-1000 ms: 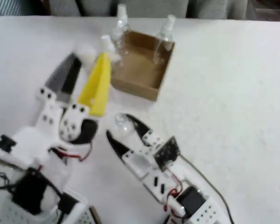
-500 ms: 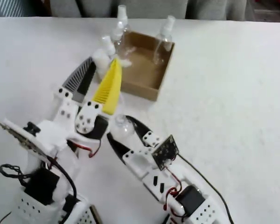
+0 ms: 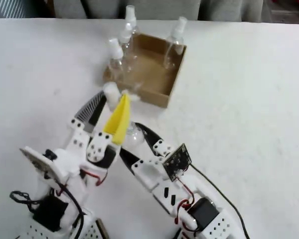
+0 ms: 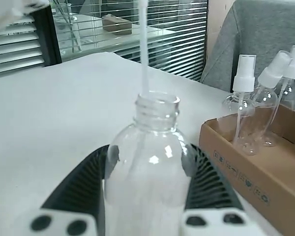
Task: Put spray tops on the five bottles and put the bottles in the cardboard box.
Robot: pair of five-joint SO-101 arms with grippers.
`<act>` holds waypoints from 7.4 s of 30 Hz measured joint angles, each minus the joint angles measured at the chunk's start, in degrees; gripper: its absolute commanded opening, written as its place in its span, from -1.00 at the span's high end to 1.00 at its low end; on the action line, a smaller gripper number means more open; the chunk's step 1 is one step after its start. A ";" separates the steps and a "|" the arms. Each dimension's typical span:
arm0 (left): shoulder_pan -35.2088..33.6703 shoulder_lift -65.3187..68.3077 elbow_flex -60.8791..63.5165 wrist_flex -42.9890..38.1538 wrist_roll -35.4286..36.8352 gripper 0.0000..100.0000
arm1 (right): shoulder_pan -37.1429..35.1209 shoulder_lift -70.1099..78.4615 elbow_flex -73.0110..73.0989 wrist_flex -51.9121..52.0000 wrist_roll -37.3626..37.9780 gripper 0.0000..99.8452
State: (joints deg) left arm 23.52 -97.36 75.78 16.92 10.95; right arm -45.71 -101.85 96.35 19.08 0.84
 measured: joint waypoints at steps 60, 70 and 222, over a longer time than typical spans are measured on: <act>5.36 -7.38 -10.55 60.31 0.09 0.97 | 24.09 0.00 -4.04 -9.41 0.09 0.97; 5.36 -7.38 -9.14 56.70 0.09 0.96 | 24.88 19.08 -19.52 -13.27 0.09 0.97; -11.78 -6.59 21.27 29.10 0.09 0.95 | 29.63 140.84 -67.52 -78.68 13.71 0.58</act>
State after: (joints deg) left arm 11.74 -103.96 97.05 46.02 11.03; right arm -16.09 38.99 28.84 -59.60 14.55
